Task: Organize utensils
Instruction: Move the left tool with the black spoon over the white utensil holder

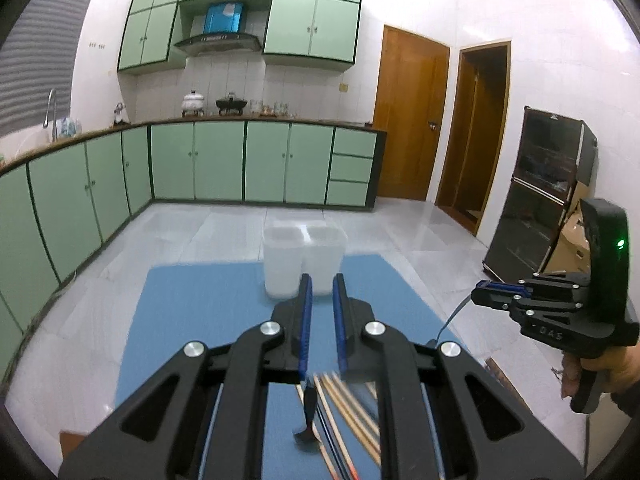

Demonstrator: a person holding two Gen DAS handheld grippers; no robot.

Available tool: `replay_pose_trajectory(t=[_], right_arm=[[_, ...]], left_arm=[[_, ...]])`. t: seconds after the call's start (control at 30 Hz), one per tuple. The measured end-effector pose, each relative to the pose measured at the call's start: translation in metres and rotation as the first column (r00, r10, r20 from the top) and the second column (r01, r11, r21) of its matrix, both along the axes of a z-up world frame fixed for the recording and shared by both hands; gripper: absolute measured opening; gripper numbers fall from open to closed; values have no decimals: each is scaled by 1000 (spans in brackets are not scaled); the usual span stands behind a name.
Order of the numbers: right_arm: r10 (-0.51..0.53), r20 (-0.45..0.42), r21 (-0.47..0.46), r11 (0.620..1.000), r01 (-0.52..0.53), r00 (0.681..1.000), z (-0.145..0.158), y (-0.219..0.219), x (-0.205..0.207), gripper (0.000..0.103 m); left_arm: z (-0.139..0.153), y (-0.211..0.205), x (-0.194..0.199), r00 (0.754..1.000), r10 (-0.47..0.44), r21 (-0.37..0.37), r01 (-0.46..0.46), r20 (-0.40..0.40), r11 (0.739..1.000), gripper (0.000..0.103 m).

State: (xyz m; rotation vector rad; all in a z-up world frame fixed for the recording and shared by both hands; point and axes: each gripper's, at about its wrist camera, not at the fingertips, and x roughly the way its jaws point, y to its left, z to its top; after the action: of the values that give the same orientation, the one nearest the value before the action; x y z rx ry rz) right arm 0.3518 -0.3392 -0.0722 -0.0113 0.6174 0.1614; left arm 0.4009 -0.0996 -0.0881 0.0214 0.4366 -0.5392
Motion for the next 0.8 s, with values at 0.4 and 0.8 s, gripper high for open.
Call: replay_pose_trajectory(t=[0.4,0.8], right_arm=[[43,60,-3,999,-43,997,61,2,121,8],[1,44,-1,1000,-1,999,29,-13,229,8]], left_arm=[[7,-6,78,999,29,-4,-29,-21,1000,10],[-103,-3,123,967,45,118,-16,-251,993,11]])
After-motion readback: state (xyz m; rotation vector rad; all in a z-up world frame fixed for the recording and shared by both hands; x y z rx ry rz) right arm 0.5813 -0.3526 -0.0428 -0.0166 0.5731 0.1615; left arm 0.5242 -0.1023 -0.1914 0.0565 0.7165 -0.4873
